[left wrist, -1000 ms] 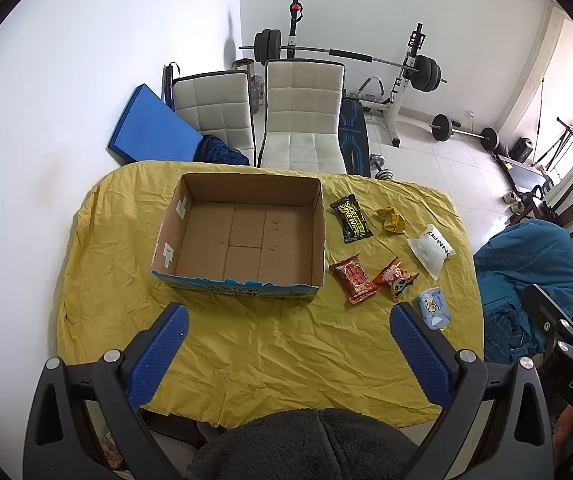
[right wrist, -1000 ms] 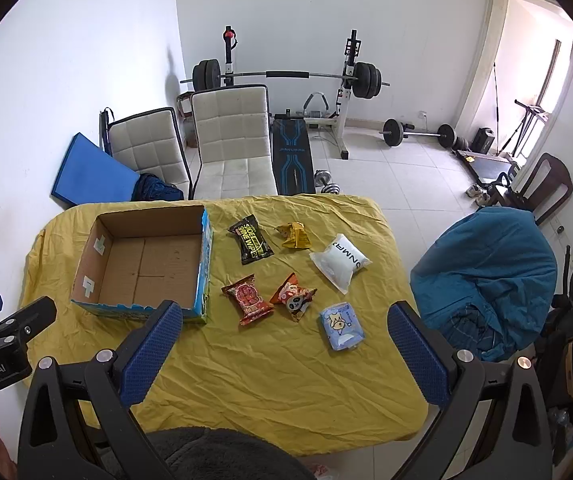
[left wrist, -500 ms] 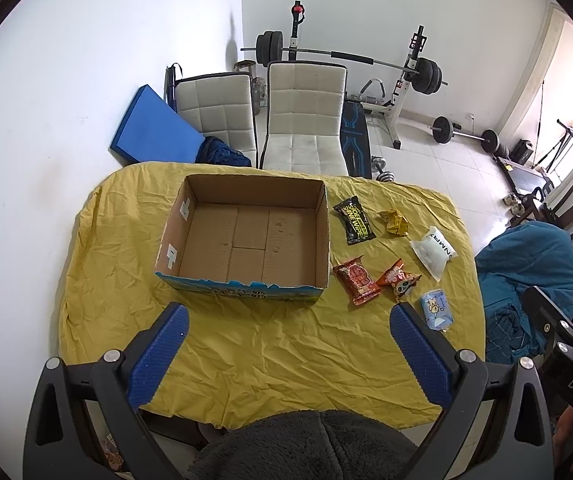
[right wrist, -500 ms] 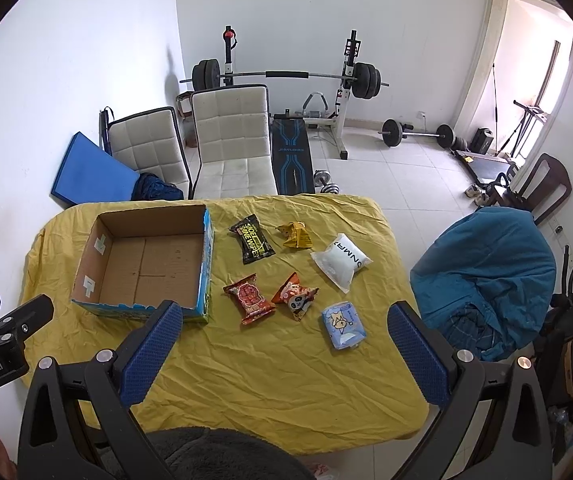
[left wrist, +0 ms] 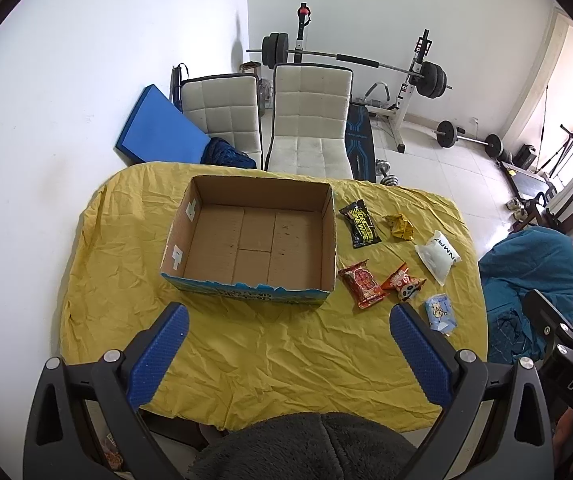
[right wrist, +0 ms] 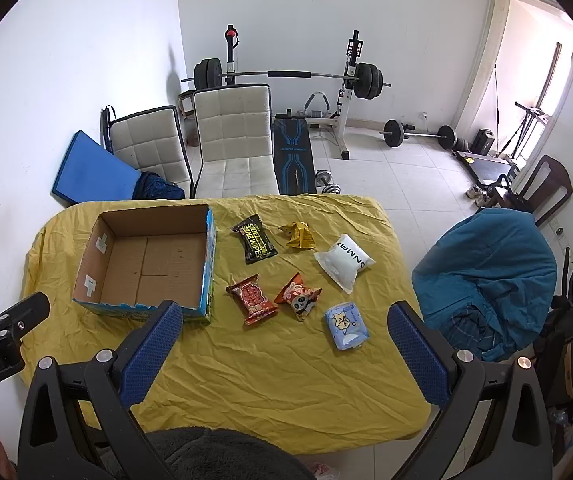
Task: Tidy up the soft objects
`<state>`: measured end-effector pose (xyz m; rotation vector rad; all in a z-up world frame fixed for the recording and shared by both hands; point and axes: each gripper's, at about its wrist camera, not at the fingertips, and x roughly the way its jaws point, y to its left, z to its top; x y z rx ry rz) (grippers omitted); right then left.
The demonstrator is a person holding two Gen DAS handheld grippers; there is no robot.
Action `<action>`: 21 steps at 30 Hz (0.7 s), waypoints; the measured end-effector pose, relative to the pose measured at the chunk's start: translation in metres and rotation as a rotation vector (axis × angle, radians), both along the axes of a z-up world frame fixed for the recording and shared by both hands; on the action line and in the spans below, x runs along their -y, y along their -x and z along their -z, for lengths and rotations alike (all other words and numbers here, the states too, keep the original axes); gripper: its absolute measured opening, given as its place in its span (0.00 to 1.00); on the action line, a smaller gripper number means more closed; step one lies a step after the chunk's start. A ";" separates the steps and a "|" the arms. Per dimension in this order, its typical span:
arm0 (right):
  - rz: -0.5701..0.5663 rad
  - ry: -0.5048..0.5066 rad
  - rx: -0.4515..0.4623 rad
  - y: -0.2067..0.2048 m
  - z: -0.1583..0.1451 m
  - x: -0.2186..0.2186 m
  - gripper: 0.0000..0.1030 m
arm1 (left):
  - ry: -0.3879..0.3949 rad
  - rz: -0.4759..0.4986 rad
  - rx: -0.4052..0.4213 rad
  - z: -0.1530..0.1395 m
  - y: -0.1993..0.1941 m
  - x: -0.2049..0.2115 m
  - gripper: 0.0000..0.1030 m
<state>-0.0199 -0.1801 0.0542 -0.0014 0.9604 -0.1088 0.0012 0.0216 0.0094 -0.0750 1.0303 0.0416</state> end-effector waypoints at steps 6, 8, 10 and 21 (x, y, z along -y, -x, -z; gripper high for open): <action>-0.002 0.000 0.000 0.000 0.001 -0.003 1.00 | -0.011 -0.007 0.005 0.001 -0.001 0.000 1.00; -0.003 0.006 0.001 -0.001 0.003 -0.006 1.00 | -0.013 -0.008 0.004 0.001 -0.001 -0.002 1.00; -0.002 0.006 0.003 -0.001 0.002 -0.006 1.00 | -0.013 -0.009 0.005 0.001 -0.001 -0.002 1.00; -0.003 0.009 0.012 -0.004 -0.001 -0.005 1.00 | -0.011 -0.008 0.004 0.001 -0.001 -0.003 1.00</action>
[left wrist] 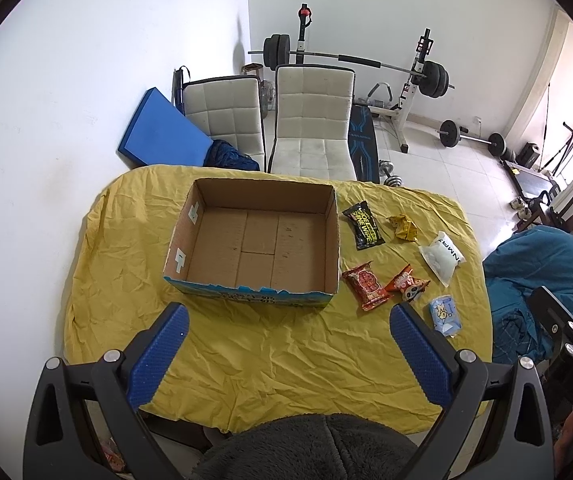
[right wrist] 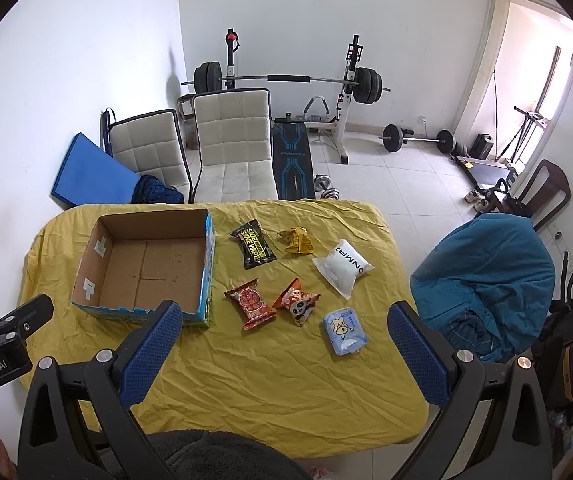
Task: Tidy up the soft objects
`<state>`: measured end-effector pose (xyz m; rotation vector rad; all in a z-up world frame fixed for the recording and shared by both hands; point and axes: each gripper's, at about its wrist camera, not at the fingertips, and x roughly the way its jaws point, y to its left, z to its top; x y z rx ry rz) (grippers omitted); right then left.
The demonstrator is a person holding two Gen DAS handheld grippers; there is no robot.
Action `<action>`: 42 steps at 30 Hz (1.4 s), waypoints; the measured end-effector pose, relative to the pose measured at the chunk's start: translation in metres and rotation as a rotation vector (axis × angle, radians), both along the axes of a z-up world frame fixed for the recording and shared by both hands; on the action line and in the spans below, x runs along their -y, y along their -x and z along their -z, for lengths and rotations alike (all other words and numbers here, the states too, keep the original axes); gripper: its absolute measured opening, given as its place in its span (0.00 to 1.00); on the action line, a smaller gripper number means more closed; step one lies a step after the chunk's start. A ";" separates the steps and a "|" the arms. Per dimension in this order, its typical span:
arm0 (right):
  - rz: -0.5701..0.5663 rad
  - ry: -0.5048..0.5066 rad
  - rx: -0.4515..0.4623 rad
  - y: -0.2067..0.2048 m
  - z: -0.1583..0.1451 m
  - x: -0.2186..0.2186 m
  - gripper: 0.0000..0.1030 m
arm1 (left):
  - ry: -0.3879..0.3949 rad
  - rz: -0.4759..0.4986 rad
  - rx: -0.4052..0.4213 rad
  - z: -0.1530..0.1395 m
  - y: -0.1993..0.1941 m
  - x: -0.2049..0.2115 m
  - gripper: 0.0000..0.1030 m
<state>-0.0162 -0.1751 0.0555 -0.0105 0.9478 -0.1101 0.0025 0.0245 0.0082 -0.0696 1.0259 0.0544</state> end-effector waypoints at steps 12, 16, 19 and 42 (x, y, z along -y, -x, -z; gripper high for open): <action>-0.010 -0.001 -0.006 -0.002 0.000 0.000 1.00 | -0.005 0.008 -0.009 0.003 -0.005 0.003 1.00; -0.009 -0.004 -0.011 -0.003 0.002 0.000 1.00 | -0.006 0.012 -0.017 0.006 -0.005 0.008 1.00; -0.010 -0.003 -0.023 -0.006 0.006 0.001 1.00 | -0.006 0.017 -0.023 0.009 -0.006 0.010 1.00; 0.125 0.050 -0.378 -0.101 0.187 0.162 1.00 | -0.059 0.181 -0.239 0.139 -0.119 0.104 1.00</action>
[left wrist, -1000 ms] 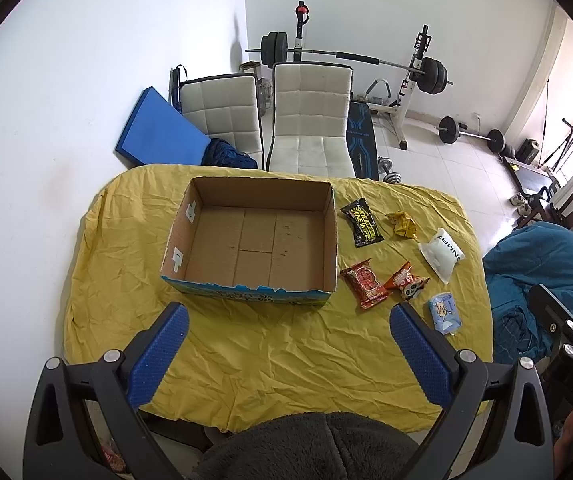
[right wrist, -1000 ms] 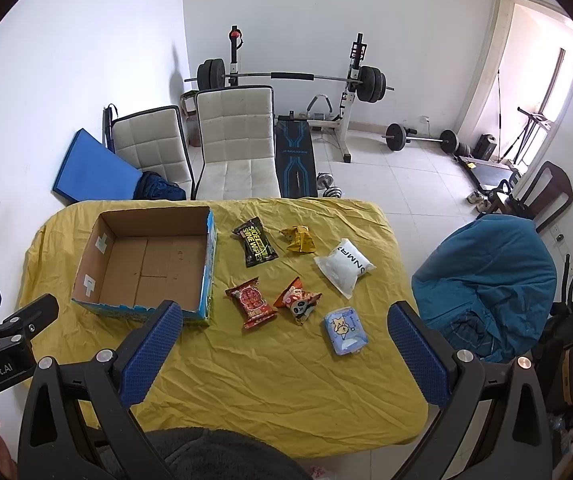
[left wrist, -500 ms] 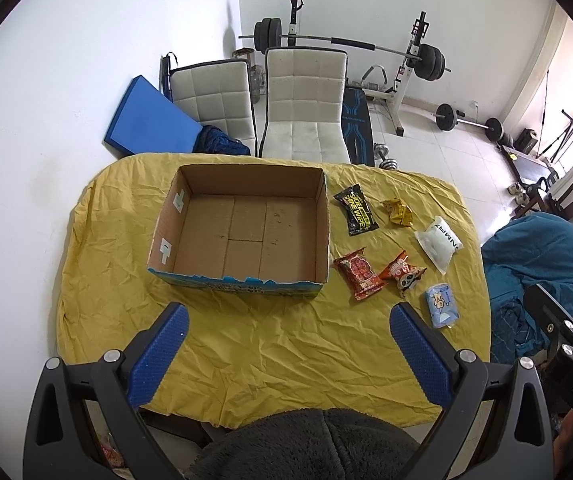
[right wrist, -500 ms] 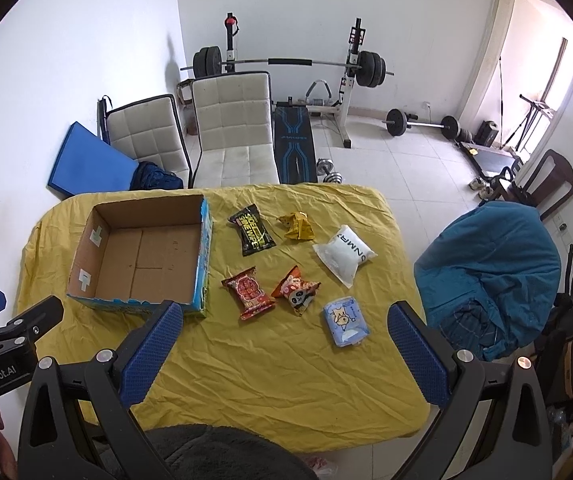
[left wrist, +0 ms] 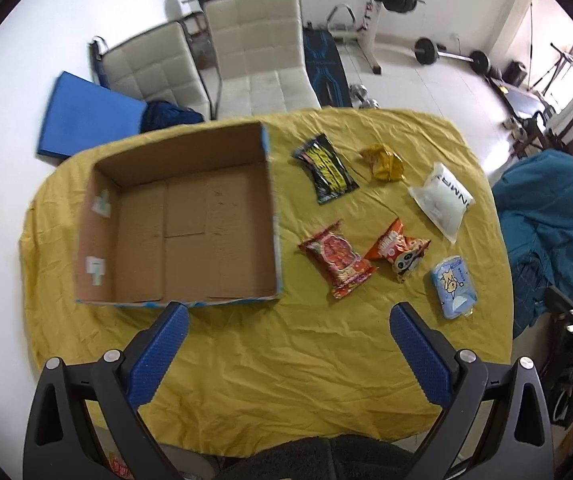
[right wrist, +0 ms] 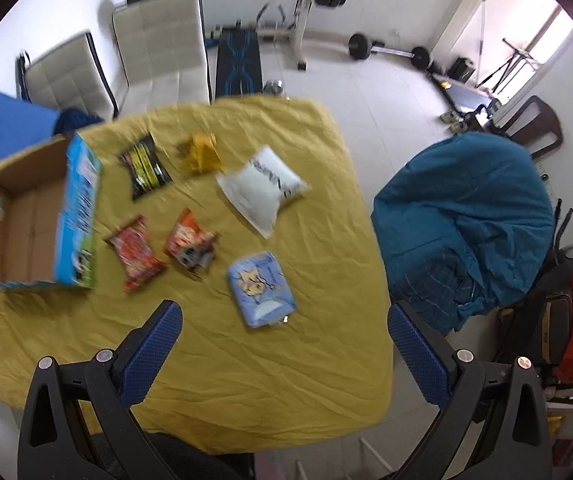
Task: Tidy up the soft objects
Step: 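Grasp the blue tissue pack with the right tool while the left grasps the red floral pack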
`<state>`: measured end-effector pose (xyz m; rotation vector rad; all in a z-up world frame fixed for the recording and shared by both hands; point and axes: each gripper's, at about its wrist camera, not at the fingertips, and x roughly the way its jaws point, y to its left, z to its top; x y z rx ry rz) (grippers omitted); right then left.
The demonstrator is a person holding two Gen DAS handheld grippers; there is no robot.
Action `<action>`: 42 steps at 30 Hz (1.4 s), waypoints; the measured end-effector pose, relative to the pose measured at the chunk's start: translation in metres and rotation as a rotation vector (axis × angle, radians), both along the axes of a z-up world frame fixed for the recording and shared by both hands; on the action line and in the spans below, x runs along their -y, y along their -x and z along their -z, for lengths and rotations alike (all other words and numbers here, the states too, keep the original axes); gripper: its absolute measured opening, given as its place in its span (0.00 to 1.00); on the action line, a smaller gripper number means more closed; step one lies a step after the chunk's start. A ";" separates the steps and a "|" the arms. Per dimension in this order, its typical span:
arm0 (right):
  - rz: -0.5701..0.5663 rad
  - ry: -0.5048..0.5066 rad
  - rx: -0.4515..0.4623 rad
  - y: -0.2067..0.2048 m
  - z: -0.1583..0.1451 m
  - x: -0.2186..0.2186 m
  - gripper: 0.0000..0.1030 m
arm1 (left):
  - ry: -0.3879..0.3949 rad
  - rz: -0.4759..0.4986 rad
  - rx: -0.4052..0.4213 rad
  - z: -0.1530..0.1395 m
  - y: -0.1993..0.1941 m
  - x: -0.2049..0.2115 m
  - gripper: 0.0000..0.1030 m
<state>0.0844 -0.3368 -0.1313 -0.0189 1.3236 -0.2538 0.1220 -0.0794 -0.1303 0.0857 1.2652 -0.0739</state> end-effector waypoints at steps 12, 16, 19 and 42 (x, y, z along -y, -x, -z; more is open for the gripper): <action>-0.093 -0.113 -0.310 -0.061 0.209 0.029 1.00 | -0.026 -0.010 -0.319 0.162 -0.083 0.078 1.00; -0.078 -0.133 -0.334 -0.065 0.235 0.032 1.00 | -0.033 -0.084 -0.442 0.210 -0.102 0.082 1.00; -0.061 -0.163 -0.336 -0.064 0.243 0.036 1.00 | -0.027 -0.134 -0.516 0.238 -0.111 0.079 1.00; 0.031 -0.256 -0.443 -0.084 0.301 0.055 0.61 | -0.085 0.073 -0.436 0.287 -0.056 0.100 0.48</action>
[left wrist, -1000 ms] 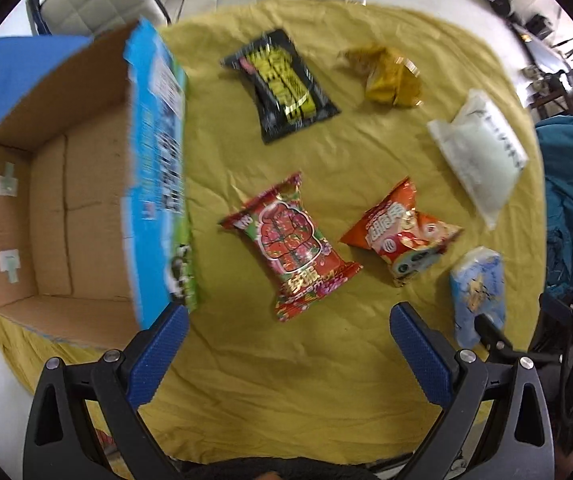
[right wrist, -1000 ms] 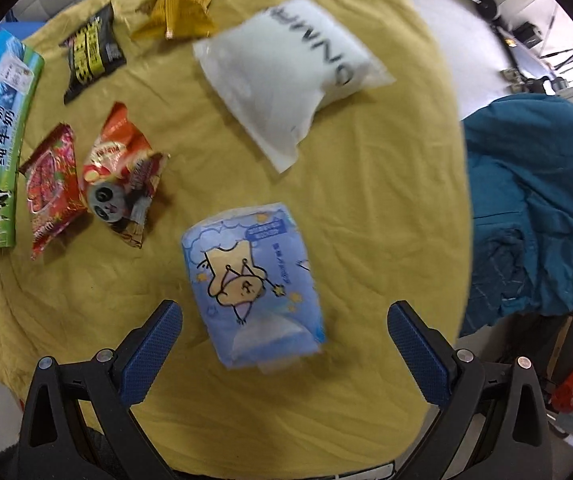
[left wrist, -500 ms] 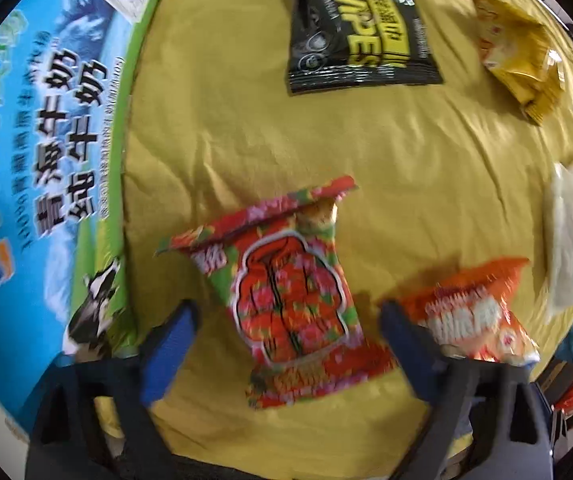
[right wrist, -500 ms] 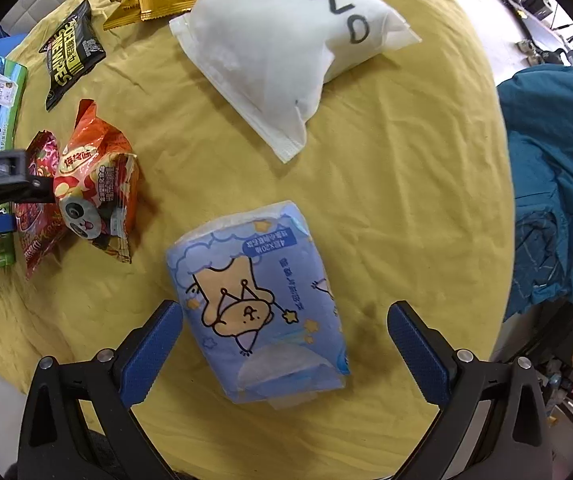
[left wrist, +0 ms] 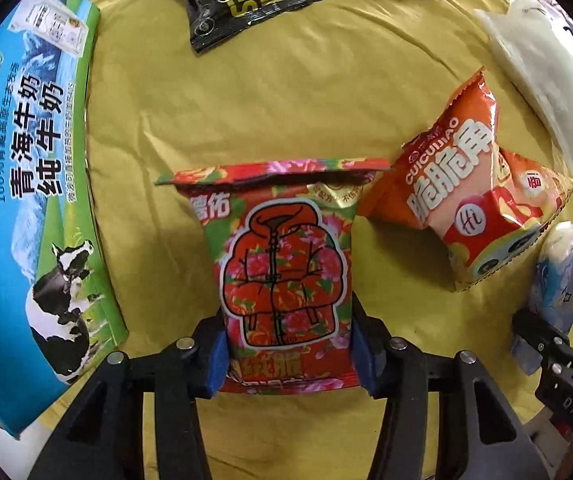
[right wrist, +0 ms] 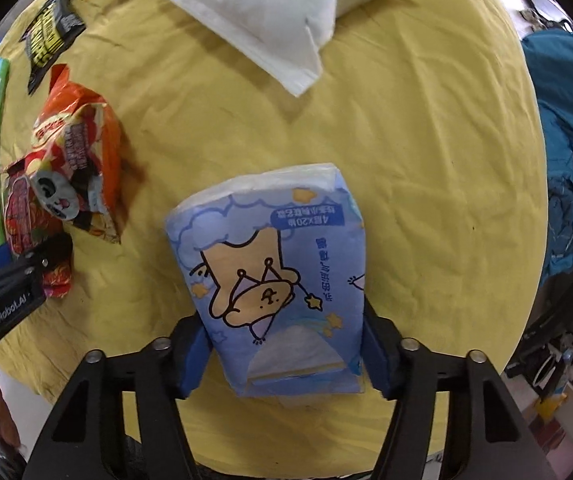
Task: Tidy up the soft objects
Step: 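Grasp the blue tissue pack with the right tool while the left grasps the red floral pack, then carry both packs into the cardboard box and open both tools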
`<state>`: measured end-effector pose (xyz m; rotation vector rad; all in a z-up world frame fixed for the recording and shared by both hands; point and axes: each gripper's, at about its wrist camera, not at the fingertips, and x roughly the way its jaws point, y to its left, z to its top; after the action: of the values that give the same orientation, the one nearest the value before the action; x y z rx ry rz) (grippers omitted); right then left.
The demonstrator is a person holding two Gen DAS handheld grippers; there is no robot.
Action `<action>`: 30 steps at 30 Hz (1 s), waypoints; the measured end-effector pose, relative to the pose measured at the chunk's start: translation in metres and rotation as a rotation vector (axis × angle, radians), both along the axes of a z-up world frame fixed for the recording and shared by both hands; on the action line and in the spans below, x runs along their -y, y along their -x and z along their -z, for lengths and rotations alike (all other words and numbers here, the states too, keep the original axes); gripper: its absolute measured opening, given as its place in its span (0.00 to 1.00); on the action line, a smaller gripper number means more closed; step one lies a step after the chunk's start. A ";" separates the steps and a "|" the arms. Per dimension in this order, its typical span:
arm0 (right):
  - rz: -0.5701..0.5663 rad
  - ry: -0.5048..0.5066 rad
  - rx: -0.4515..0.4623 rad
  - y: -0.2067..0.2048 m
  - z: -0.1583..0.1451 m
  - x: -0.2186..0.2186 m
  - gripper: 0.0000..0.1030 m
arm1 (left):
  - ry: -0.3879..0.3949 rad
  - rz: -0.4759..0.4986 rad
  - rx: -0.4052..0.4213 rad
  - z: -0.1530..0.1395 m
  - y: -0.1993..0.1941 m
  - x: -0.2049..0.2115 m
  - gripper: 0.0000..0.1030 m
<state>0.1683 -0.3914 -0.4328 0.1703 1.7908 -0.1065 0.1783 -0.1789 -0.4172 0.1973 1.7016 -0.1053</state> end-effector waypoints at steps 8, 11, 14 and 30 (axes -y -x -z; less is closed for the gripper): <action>0.044 0.017 0.011 0.022 -0.023 -0.006 0.48 | 0.069 -0.072 -0.020 0.008 -0.005 -0.027 0.42; 0.061 0.004 0.015 0.035 -0.033 -0.011 0.46 | 0.065 -0.062 0.007 0.000 -0.009 -0.041 0.41; 0.065 0.005 0.023 0.048 -0.041 -0.018 0.45 | 0.057 -0.038 0.050 -0.018 0.006 -0.046 0.41; 0.037 -0.042 0.125 0.092 -0.113 -0.071 0.42 | 0.106 0.023 0.208 -0.130 0.079 -0.066 0.40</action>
<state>0.0763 -0.3202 -0.3198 0.2354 1.6660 -0.0833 0.0989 -0.1125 -0.2873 0.1437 1.4829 -0.1849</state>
